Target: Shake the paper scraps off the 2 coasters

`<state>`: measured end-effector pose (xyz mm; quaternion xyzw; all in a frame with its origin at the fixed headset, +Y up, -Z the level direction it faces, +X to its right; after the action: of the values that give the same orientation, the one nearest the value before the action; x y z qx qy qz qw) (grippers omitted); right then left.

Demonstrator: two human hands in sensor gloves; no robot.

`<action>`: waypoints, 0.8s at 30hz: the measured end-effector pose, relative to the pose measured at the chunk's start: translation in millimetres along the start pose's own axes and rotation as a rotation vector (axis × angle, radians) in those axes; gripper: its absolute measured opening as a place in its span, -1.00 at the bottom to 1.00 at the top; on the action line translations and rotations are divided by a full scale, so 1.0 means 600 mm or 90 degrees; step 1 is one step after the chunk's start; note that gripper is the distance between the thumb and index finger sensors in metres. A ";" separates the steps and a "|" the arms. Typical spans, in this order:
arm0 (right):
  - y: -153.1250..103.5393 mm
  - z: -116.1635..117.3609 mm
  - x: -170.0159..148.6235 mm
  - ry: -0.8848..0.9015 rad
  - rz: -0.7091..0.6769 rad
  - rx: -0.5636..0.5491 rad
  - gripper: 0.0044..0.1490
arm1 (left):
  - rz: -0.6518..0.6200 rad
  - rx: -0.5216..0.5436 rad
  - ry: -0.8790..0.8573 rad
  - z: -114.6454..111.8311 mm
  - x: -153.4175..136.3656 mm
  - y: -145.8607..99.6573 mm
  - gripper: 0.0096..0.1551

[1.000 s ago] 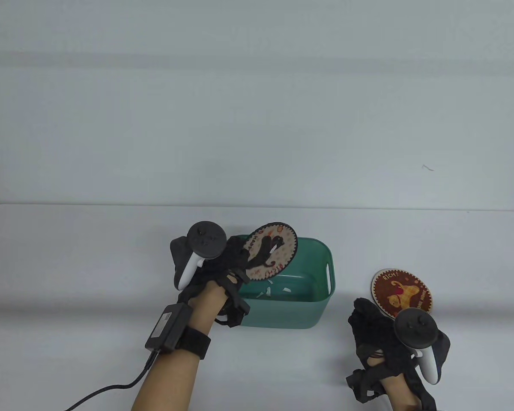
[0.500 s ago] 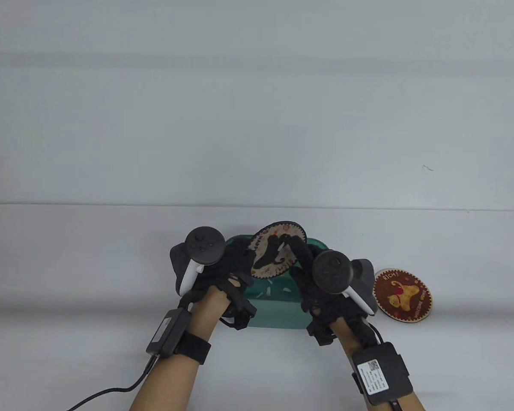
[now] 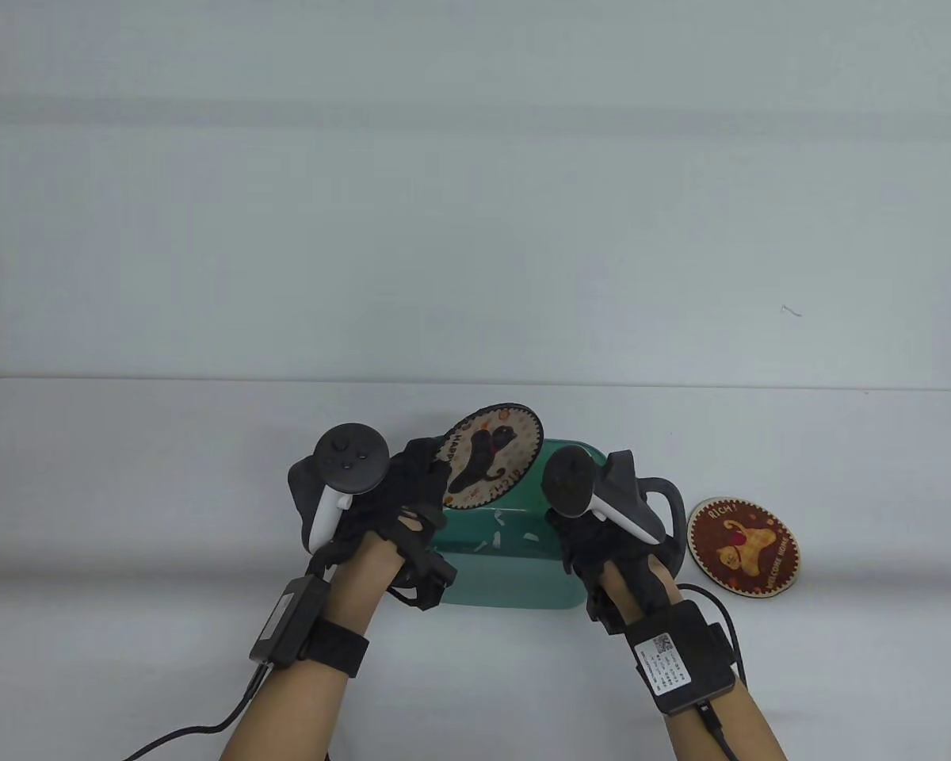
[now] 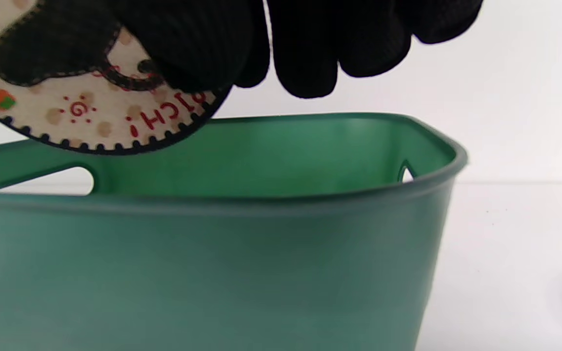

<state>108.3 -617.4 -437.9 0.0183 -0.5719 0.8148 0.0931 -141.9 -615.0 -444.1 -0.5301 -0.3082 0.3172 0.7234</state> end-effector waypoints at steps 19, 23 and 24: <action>-0.146 0.087 -0.104 0.237 -0.054 -0.163 -0.38 | 0.143 0.179 -0.270 0.161 -0.159 -0.101 -0.53; -0.153 0.114 -0.130 0.268 -0.043 -0.165 -0.38 | 0.182 0.220 -0.264 0.180 -0.197 -0.121 -0.53; -0.153 0.123 -0.138 0.282 -0.042 -0.167 -0.38 | 0.198 0.234 -0.264 0.184 -0.209 -0.124 -0.53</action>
<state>199.5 -667.3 -338.5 -0.1545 -0.6374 0.7142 0.2443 -295.0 -668.0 -358.6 -0.3554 -0.3019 0.5757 0.6717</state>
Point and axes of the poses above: the tracker on the back of each hand, its own x axis roughly to the thumb side, its own y axis roughly from the wrist to the fingertips, z = x × y, the point moved 1 cm from there along y, roughly from the wrist to the fingertips, and after that the axes turned 15 degrees about x, right-handed, at the moved point
